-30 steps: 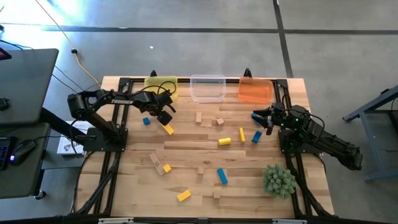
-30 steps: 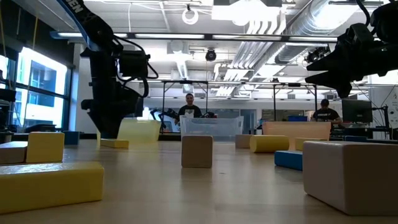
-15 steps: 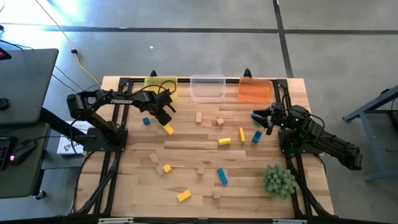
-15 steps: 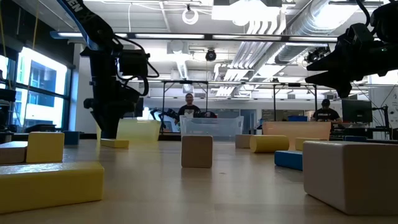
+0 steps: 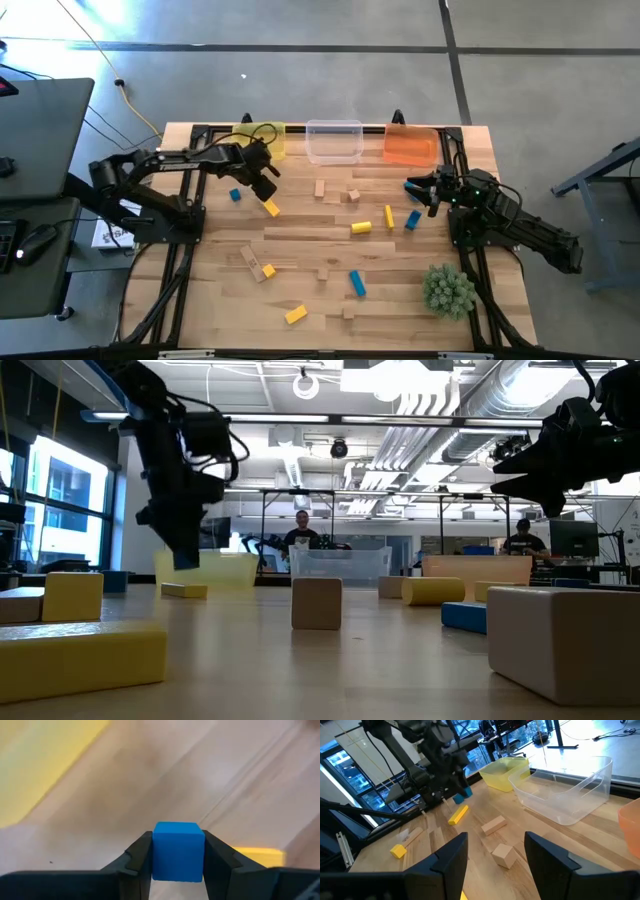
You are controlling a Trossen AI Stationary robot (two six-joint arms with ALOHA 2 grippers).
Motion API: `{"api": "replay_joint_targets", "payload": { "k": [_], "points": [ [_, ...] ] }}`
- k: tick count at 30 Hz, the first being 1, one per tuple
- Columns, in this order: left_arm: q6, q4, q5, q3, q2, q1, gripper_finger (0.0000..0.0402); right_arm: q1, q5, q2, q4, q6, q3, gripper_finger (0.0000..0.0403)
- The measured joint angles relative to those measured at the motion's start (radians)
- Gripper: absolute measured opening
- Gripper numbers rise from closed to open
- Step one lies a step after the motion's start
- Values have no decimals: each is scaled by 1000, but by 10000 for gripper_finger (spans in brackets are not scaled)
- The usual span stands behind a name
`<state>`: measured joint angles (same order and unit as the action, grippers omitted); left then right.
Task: Sort & place blocks by color
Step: Put the blue block into the yellow bin
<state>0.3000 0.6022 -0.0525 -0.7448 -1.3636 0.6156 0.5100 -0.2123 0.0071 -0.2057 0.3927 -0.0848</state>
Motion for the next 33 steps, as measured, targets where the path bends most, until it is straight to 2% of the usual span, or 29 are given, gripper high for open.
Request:
{"api": "replay_joint_targets", "payload": {
  "k": [9, 15, 20, 27, 33],
  "points": [
    [66, -137, -4, 0, 170, 49, 104, 0, 0, 0, 0, 0, 0, 183],
    [66, -275, -17, -1, 224, 94, 104, 0, 0, 0, 0, 0, 0, 183],
    [27, -327, -40, -17, 221, 140, 104, 0, 0, 0, 0, 0, 0, 183],
    [-78, -238, -93, -143, 157, 221, 104, 0, 0, 0, 0, 0, 0, 183],
    [-81, -205, -94, -181, 70, 312, 104, 0, 0, 0, 0, 0, 0, 183]
  ]
}}
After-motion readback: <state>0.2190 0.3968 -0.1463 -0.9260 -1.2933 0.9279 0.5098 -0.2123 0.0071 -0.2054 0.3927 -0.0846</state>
